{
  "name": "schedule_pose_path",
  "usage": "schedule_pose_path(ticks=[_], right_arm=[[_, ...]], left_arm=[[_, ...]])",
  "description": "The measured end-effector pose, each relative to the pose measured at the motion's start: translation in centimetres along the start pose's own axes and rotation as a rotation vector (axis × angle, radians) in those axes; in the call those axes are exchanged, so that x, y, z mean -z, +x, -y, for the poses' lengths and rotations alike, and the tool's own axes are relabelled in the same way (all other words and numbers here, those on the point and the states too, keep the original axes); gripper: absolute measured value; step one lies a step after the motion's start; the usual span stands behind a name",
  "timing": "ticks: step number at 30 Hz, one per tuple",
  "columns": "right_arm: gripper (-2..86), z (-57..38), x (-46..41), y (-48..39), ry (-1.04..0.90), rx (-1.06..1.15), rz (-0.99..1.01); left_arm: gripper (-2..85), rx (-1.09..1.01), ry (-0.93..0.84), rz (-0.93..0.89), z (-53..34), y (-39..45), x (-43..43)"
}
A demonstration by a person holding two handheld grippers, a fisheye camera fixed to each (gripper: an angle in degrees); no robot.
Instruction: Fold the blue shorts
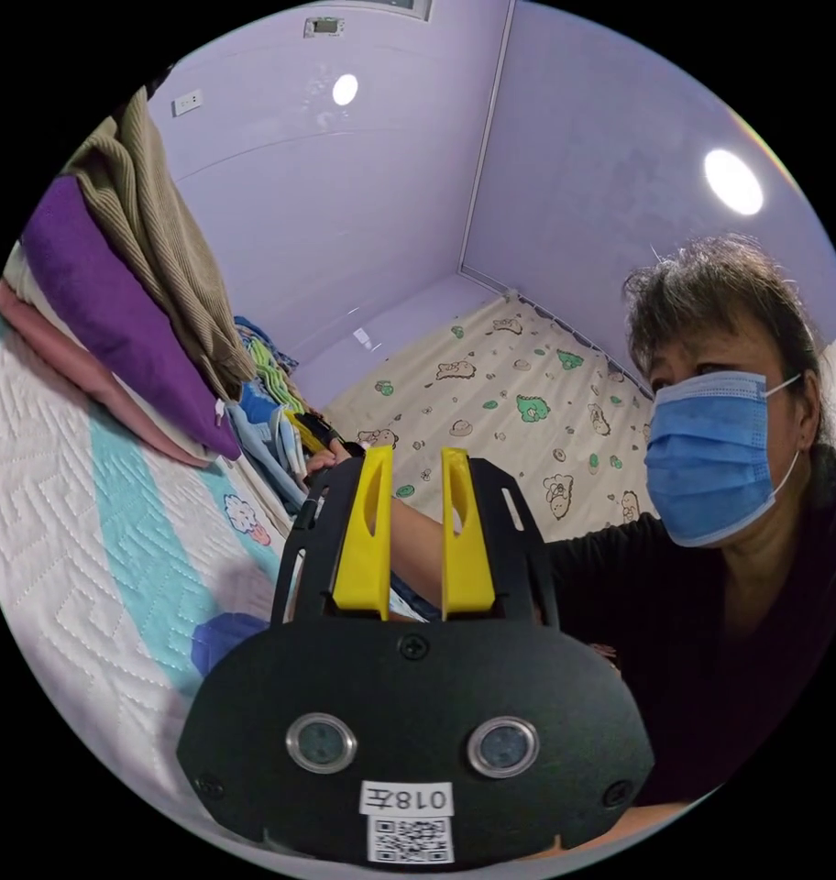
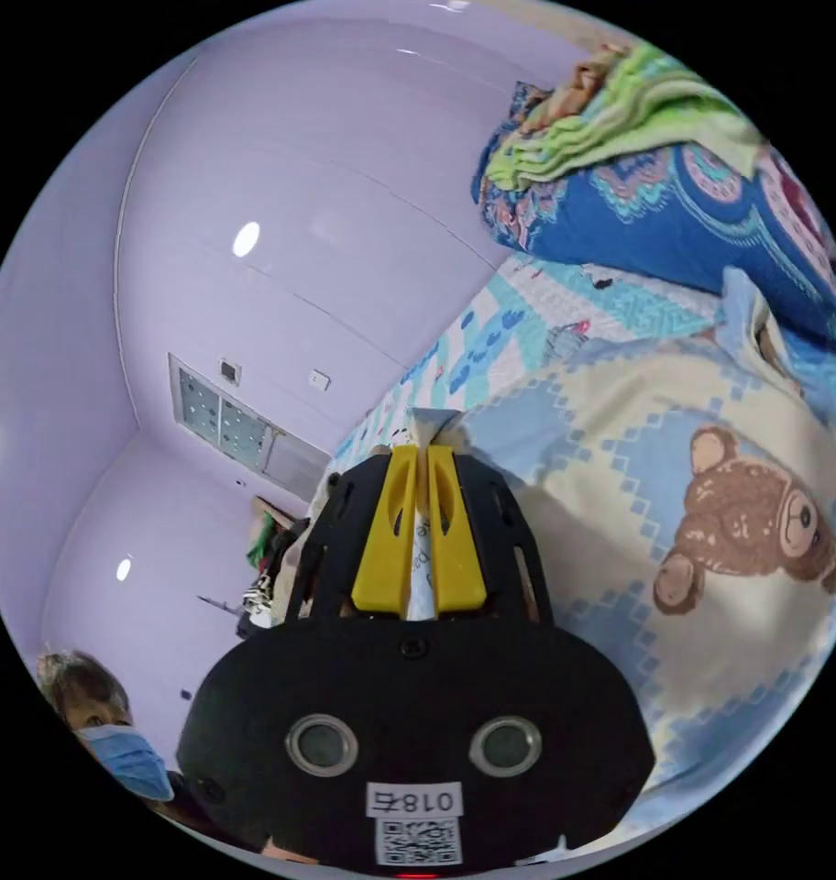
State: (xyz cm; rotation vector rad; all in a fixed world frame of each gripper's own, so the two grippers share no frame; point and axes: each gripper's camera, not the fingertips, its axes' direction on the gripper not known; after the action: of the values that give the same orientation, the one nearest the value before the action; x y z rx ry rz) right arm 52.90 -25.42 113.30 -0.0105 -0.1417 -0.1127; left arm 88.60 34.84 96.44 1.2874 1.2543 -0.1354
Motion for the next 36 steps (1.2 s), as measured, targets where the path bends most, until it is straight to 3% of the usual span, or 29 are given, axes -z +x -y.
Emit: schedule_pose_path(ticks=[17,20,22,26,32,36], right_arm=[[2.1,-4.7,-7.8,-12.2,-0.05,0.312,-0.263],[4.8,-4.4,-12.0,-11.2,-0.216,0.236,-0.433],[7.4,-4.6,-12.9,-10.6,-0.285,0.187,-0.337],[12.9,-6.2,-10.7,-16.0,-0.333,0.375,-0.374],[9.6,-12.1,2.9,-22.4,-0.177,0.611,-0.348],[9.9,-18.7,4.9,-20.2,-0.353,0.609,-0.513]], left_arm=[[8.1,0.029,0.025,0.016,6.8,-0.9,2.1],[8.2,0.03,0.005,0.025,8.4,-1.0,1.9],[8.2,0.03,0.01,0.024,9.4,-0.9,2.0],[8.3,0.031,0.015,0.021,12.0,-0.6,1.9],[8.2,0.024,0.01,0.018,16.0,0.3,0.9],[8.2,0.02,-0.002,0.017,18.5,1.0,-0.2]])
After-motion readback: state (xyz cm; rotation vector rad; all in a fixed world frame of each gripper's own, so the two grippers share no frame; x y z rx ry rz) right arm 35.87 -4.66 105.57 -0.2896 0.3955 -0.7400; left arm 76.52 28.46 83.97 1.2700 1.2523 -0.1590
